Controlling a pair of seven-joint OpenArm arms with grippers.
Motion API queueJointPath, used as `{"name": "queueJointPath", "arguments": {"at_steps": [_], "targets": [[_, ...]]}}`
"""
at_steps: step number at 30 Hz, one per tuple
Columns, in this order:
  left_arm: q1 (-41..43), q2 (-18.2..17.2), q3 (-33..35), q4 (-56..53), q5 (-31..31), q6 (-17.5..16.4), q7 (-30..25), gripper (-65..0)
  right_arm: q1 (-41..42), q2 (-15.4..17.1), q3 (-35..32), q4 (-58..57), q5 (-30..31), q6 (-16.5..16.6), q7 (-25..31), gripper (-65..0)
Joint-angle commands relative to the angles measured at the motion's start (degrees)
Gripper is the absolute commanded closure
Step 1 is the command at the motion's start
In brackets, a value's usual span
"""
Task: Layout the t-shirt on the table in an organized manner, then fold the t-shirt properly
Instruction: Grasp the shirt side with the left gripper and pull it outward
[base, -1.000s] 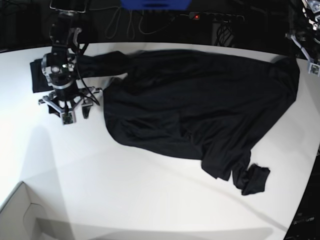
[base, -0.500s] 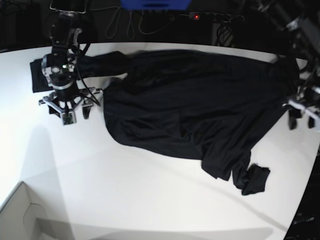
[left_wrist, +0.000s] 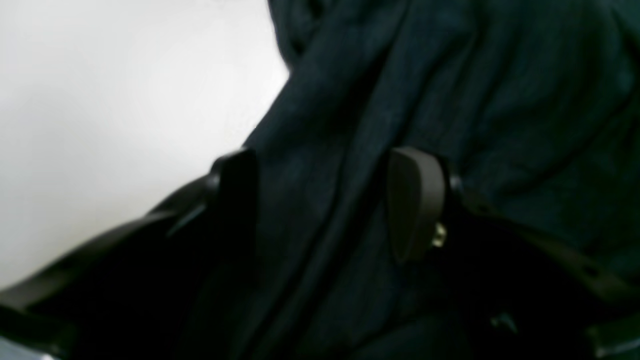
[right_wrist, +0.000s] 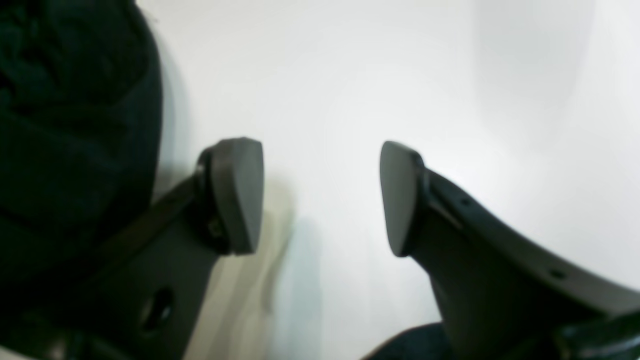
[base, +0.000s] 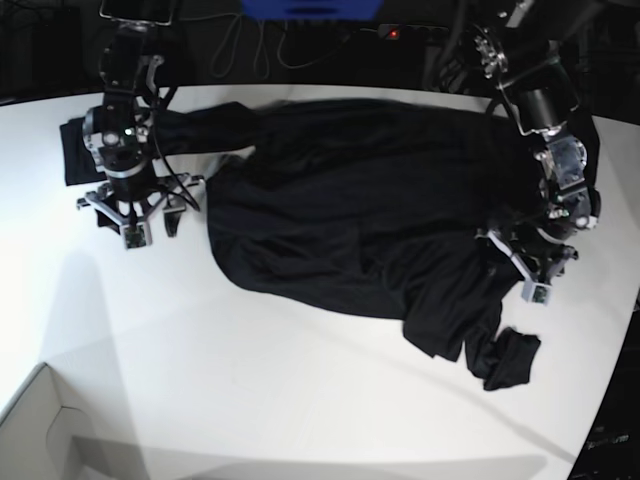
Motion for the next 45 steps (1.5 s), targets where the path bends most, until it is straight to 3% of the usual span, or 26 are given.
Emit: {"name": "queueJointPath", "arguments": {"at_steps": [1,13,16,21,26,32,41,45], "targets": [[-1.7,-1.0,-0.1,0.1,-1.3,0.1,-1.9,-39.4,0.6,0.1,0.2,1.1,0.2,-0.5,1.4,-34.0],[-5.6,-3.9,-4.0,-10.4,-1.6,0.1,-2.5,-37.9,1.0,0.2,0.0,0.9,0.2,-0.5,1.4,-34.0],[-5.5,-3.6,-4.3,-10.1,-1.6,0.1,-2.5,-26.6,1.1,0.2,0.0,0.8,0.2,-0.5,1.4,-34.0],[-4.3,-2.1,-4.5,-3.2,-5.3,0.1,-1.8,0.0,1.1,0.2,0.0,0.8,0.2,-0.5,1.4,-34.0],[0.7,-1.2,-4.5,10.8,-12.3,0.1,-1.6,-0.1,1.1,0.2,0.0,0.8,0.3,-0.5,1.4,-34.0],[7.0,-0.1,-5.2,27.9,-19.2,0.1,4.2,0.0,1.1,0.2,-0.1,0.8,0.4,-0.5,1.4,-34.0],[14.8,2.1,-23.0,32.3,-19.8,0.1,4.7,0.0,1.0,0.2,-0.1,0.8,0.4,-0.5,1.4,-34.0],[17.1,2.3,-27.7,30.9,-23.5,0.1,4.8,0.0,1.1,0.0,-0.5,0.8,0.4,-0.5,1.4,-34.0]]}}
